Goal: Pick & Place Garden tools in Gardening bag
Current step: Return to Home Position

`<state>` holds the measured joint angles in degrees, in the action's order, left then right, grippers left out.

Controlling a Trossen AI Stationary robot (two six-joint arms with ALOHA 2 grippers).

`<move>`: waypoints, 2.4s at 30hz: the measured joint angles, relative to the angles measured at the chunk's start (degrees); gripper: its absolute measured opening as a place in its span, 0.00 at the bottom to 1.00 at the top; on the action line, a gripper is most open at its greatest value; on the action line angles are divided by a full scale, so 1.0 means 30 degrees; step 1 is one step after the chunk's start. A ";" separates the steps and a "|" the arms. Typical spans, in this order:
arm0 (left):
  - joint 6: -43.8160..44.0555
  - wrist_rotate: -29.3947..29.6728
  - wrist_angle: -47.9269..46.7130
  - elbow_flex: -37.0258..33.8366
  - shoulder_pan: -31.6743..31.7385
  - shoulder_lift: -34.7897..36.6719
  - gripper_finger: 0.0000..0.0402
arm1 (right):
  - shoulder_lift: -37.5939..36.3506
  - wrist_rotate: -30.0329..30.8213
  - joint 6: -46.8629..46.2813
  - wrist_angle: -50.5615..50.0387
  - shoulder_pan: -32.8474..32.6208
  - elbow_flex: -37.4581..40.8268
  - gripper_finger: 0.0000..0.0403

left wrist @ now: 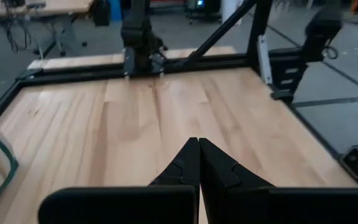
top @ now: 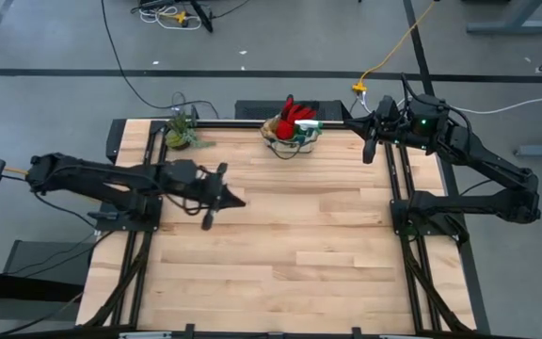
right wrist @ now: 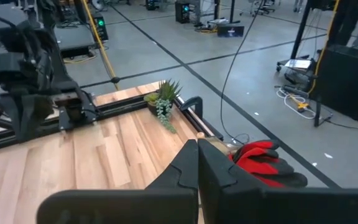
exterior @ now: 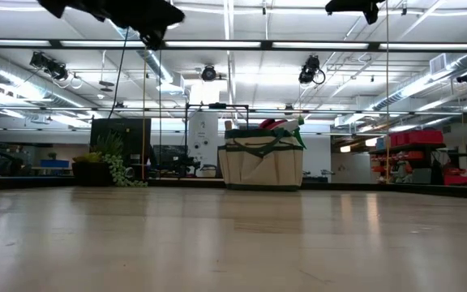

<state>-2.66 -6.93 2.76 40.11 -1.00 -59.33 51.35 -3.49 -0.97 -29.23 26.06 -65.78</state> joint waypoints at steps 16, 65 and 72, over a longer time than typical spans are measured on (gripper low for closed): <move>0.0022 0.0093 -0.0153 -0.3098 -0.0356 0.6079 0.01 | 0.0006 0.0007 0.0000 0.0014 0.0000 0.0000 0.00; 0.1243 0.2097 0.1122 -1.2304 -0.0349 1.9524 0.01 | 0.0000 0.0007 -0.0004 0.0007 0.0000 0.0000 0.00; 0.1166 0.2097 0.0758 -1.2304 -0.0349 1.9778 0.01 | 0.0000 0.0008 -0.0001 0.0007 0.0000 0.0000 0.00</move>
<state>0.84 -0.64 5.04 3.20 -2.04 0.00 51.36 -3.46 -0.98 -29.21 26.06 -65.78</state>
